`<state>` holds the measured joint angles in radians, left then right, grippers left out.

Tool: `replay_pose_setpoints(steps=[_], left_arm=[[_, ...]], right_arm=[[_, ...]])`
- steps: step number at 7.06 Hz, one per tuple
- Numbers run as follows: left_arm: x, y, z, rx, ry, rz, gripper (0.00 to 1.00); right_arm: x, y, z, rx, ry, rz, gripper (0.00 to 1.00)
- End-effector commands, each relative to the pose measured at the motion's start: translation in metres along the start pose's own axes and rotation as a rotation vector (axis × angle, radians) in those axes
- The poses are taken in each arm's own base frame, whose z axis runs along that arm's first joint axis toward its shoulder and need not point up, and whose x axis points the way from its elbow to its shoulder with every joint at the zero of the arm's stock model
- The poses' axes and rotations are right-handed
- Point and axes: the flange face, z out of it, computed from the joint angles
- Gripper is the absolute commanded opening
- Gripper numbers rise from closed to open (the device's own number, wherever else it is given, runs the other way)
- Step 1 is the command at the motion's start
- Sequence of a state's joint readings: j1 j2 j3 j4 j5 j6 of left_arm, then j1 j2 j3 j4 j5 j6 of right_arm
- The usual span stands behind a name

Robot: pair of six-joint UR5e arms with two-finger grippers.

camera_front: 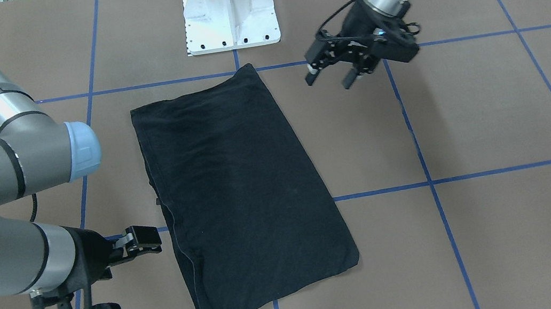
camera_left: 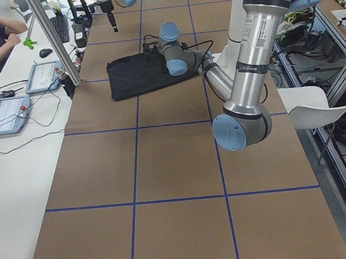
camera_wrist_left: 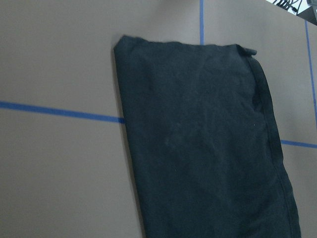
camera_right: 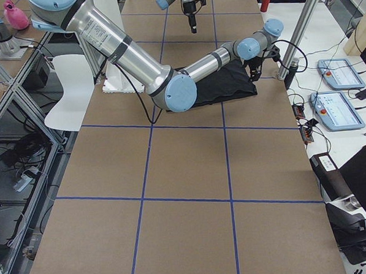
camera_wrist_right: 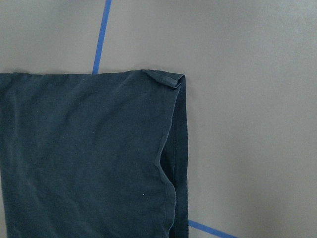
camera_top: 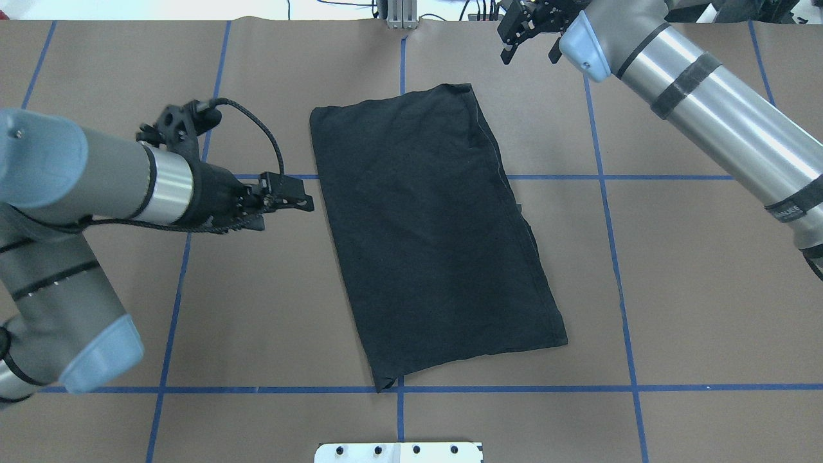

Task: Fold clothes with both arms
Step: 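Lower the left gripper to the shirt's near corner while the right gripper withdraws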

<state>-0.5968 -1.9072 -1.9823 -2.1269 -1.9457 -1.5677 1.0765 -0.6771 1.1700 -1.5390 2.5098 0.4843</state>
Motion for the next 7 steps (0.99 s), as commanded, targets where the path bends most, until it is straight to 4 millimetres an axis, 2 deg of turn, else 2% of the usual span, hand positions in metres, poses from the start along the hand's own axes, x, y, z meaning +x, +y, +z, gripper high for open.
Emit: replay_pose_setpoints(steps=[1, 2, 3, 4, 7], left_arm=[[0.012, 0.083, 0.057, -0.081, 0.006, -0.112, 1.0], [0.023, 0.095, 0.108, -0.08, -0.026, -0.147, 1.0], [0.028, 0.095, 0.132, -0.064, -0.045, -0.169, 1.0], [0.023, 0.117, 0.14, -0.097, -0.059, -0.173, 1.0], [0.011, 0.141, 0.151, -0.137, -0.097, -0.167, 1.0]], right_arm=[[0.009, 0.029, -0.007, 0.002, -0.044, 0.026, 1.0], [0.016, 0.037, -0.006, 0.005, -0.046, 0.022, 1.0], [0.02, 0.04, -0.001, 0.003, -0.04, 0.037, 1.0], [0.011, 0.044, 0.001, 0.009, -0.032, 0.067, 1.0], [0.002, 0.051, 0.012, 0.011, -0.016, 0.095, 1.0]])
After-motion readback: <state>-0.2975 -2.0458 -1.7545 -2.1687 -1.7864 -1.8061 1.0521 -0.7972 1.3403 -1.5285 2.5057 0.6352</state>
